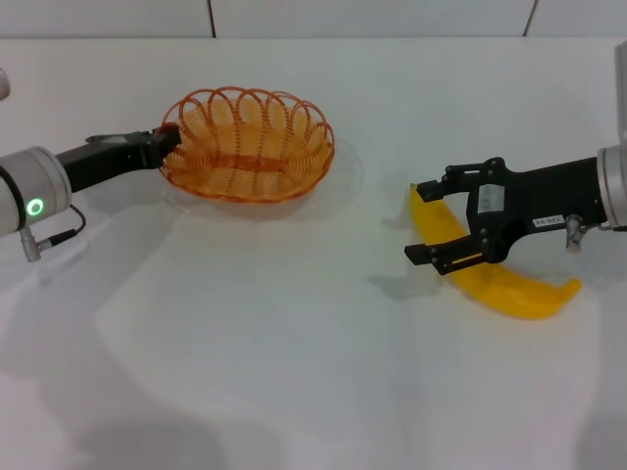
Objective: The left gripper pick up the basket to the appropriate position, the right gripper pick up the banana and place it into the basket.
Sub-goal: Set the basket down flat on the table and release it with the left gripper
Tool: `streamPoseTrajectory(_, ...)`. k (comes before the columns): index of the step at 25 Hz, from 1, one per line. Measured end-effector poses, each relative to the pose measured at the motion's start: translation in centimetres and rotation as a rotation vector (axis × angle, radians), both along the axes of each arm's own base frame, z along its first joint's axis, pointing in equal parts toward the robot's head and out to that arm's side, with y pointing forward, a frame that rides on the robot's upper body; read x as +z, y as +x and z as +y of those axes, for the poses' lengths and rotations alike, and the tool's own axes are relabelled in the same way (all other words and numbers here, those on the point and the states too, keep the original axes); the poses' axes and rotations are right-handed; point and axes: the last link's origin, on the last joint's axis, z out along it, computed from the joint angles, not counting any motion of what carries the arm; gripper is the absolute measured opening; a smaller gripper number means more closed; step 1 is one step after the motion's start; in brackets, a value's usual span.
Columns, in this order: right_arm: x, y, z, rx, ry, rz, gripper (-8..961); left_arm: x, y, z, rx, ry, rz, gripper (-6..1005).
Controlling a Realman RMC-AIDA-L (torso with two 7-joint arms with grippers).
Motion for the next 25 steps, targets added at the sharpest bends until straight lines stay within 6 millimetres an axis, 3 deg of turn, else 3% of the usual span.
streamPoseTrajectory(25,-0.03,0.01,-0.02,0.001,-0.002,-0.002,887,-0.03,-0.14,-0.08,-0.007,-0.010,0.020,106)
